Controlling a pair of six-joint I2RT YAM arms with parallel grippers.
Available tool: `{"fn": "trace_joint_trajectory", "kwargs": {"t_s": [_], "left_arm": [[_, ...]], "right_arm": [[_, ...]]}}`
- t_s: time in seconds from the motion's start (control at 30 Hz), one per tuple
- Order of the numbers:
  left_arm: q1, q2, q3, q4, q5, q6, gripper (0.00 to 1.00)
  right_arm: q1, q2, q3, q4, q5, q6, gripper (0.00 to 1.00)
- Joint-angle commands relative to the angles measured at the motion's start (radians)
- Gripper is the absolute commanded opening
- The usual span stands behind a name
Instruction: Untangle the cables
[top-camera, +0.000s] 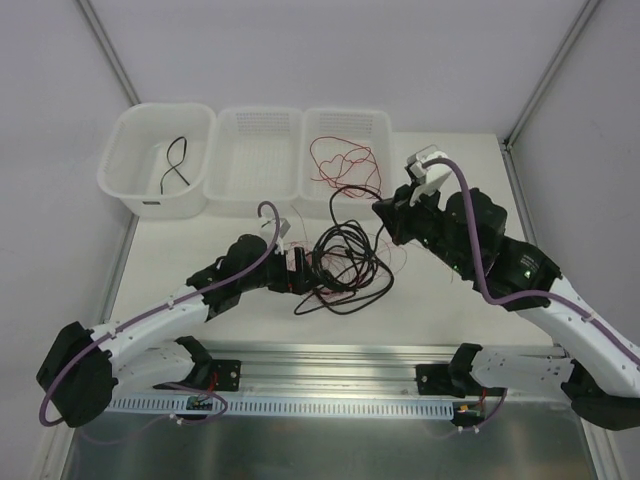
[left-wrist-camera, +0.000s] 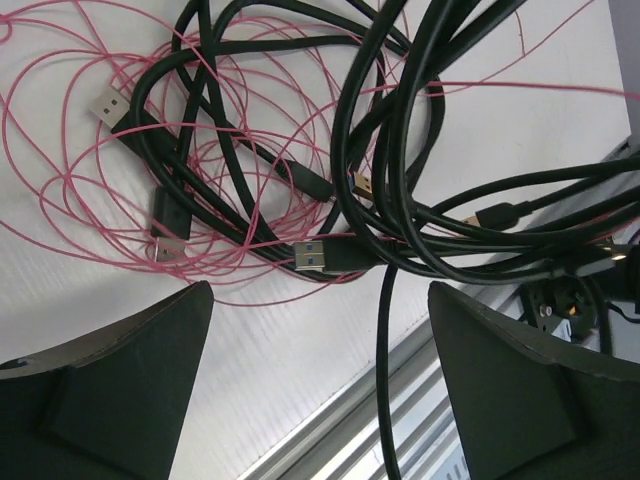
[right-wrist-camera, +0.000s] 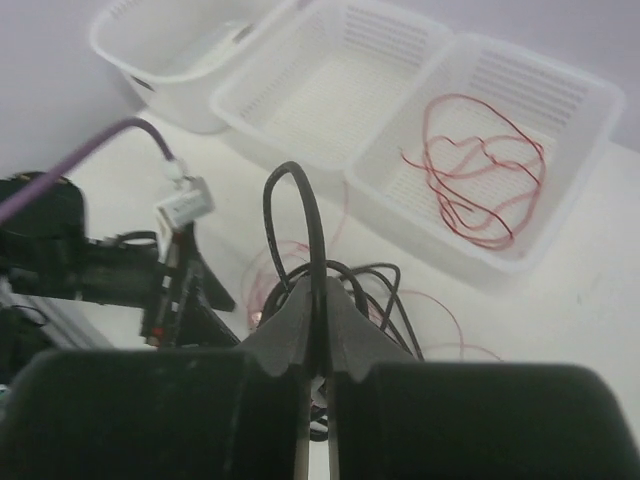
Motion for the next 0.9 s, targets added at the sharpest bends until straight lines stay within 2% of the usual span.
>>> {"fn": "trace_joint_trajectory", "kwargs": {"t_s": [0.0,0.07,0.13,0.27,0.37,0.57,0.67,0.73,0.87], "left_arm": [[-0.014,0.043,0.049,0.092,-0.076,-0.016,0.9],[-0.018,0.046,0.043,0.092,-0.102,-0.03,0.9],[-0.02,0.035,0.023,0.092,-0.129,-0.053,0.9],[-0.02,0.002,-0.017,0.082,-0.236,-0.114,0.92],[-0.02,0.032,-0.014,0.036,-0.31,-0.176,0.93],[-0.02,0.127,0.041,-0.042,-0.47,-0.213,0.89],[-0.012,0.189,0.065,-0.043,-0.484,-0.21,0.87],[0.017,0.239,0.087,-0.043,-0.446,-0.228,0.86],[0.049,0.299,0.122,-0.043,-0.438,-0.24,0.78]], "right_arm": [[-0.008,-0.045,-0.091,-0.049,0.213,0.0,0.01],[-0.03,-0.068,-0.182,-0.092,0.292,0.008,0.01],[-0.059,-0.079,-0.247,-0.117,0.31,0.024,0.01],[-0.186,-0.09,-0.404,-0.14,0.253,0.095,0.03],[-0.229,-0.058,-0.497,-0.135,0.224,0.124,0.06],[-0.263,-0.018,-0.568,-0.097,0.201,0.127,0.09],[-0.278,-0.007,-0.595,-0.082,0.184,0.127,0.09],[-0.281,-0.008,-0.605,-0.073,0.164,0.127,0.09],[-0.283,-0.024,-0.617,-0.065,0.138,0.129,0.1]]}}
